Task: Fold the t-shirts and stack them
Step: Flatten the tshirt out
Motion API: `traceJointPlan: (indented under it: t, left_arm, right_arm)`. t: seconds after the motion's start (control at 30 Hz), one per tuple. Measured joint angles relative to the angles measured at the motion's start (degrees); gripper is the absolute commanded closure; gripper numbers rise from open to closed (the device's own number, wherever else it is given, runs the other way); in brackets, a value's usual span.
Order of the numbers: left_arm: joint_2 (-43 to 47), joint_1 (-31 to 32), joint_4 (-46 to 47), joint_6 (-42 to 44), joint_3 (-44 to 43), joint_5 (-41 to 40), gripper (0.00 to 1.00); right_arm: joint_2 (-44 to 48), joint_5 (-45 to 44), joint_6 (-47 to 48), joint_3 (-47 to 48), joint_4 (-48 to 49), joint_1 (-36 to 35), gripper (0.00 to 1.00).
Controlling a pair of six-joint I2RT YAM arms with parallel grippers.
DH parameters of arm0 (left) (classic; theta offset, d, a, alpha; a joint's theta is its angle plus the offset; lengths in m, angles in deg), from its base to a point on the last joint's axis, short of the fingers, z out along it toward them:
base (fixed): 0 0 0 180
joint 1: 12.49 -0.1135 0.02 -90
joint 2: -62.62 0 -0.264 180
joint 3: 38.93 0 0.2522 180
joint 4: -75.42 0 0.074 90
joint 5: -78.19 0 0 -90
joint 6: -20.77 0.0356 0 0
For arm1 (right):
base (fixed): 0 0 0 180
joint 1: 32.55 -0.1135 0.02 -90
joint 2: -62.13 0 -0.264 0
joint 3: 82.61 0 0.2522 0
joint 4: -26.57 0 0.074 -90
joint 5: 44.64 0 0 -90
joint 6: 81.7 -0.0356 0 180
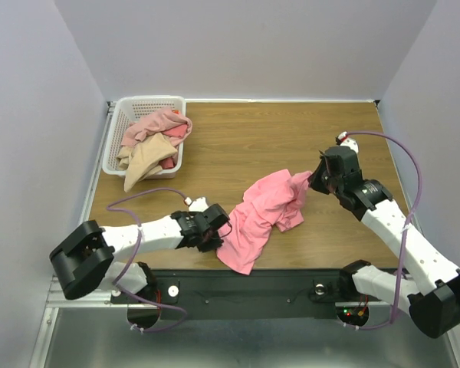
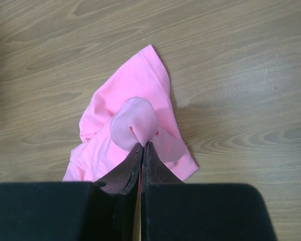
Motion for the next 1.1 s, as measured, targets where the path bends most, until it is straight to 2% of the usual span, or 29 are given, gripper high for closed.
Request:
traceJointPlan:
  t: [0.13,0.3,0.47,0.6,0.7,0.83,0.97,1.1]
  left_arm:
    - [-4.2,0.1,-1.7,0.2,-3.4,-2.1,1.0]
    - [-6.8,0.1,-12.4,0.6,-13.4,-11.4,1.0]
    - [-6.7,0.1,-26.0,0.4,-38.7,-28.5,1.0]
    - [-1.9,0.1,-27.6,5.1,-53.7,-39.3,1.0]
    - [6.4,0.1,-20.6,16.9,-57.5,-42.2,1.0]
    - [17.7,0.2,-9.4,29.4,-58.2,-40.3,1.0]
    - [22.7,0.2,-3.7,38.4,-65.6,-39.0,1.0]
    - [24.1,0.1,-0.6,43.1,-70.1,-37.7,1.0]
  right_arm:
    - [0.2,0.0,0.3,0.0,0.1,0.0,1.0]
    - [0.9,-0.5,1.3,0.4,-0.2,0.0,1.0]
    - [1.6,-1.8,2.9,7.6,-1.7,0.0,1.0]
    - [3.1,-3.1,4.9,17.7,-1.6,0.0,1.0]
    - [3.4,-3.3,6.8,26.7,-1.2,0.0,1.0]
    - [3.0,-1.9,8.8,39.1,-0.7,0.0,1.0]
    - [2.8,1.7,10.2,48.9,0.0,0.0,1.0]
    - [3.7,4.2,10.8,53.2,0.1,0.0,1.0]
